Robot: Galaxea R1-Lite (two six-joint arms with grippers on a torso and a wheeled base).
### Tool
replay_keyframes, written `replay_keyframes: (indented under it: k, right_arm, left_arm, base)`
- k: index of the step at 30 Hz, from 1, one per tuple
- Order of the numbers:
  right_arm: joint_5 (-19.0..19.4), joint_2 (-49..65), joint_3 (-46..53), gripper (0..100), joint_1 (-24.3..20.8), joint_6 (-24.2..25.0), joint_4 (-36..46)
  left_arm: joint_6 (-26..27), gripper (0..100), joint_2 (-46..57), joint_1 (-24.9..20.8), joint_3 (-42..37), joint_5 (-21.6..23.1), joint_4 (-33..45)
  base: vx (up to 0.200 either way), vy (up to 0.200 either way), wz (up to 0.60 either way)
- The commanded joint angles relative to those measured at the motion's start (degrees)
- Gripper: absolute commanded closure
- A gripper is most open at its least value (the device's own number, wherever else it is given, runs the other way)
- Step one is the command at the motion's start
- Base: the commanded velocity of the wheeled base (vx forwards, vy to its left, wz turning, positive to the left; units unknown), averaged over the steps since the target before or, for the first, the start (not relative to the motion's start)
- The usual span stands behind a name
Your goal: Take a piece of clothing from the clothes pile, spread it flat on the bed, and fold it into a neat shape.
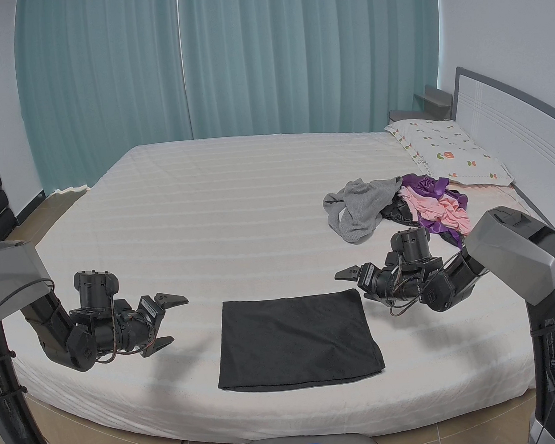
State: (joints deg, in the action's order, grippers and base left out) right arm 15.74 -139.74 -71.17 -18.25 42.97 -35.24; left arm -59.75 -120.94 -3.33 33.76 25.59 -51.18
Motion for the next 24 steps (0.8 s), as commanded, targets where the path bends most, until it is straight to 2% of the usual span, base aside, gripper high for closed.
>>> replay_keyframes:
  k: [1,7,8,24]
  right_arm:
    - [0.0,-2.8,-1.5,0,0.3,0.0,0.0]
    - [0.1,-3.0,-2.0,0,0.1,0.0,0.1]
    - [0.0,-3.0,-2.1,100,0.1,0.0,0.1]
    - [0.0,-3.6,-3.3,100,2.3,0.4,0.1]
  left_arm:
    - [0.0,0,-0.1,0.0,0.0,0.0,0.0]
    - [0.0,0,-0.1,0.0,0.0,0.0,0.0]
    - [0.0,0,-0.1,0.0,0.0,0.0,-0.1]
    - [0.0,0,-0.1,0.0,0.0,0.0,0.0]
  base:
    - [0.0,0.0,0.0]
    - [0.0,0.0,0.0]
    - [0.0,0.0,0.0]
    - [0.0,0.0,0.0]
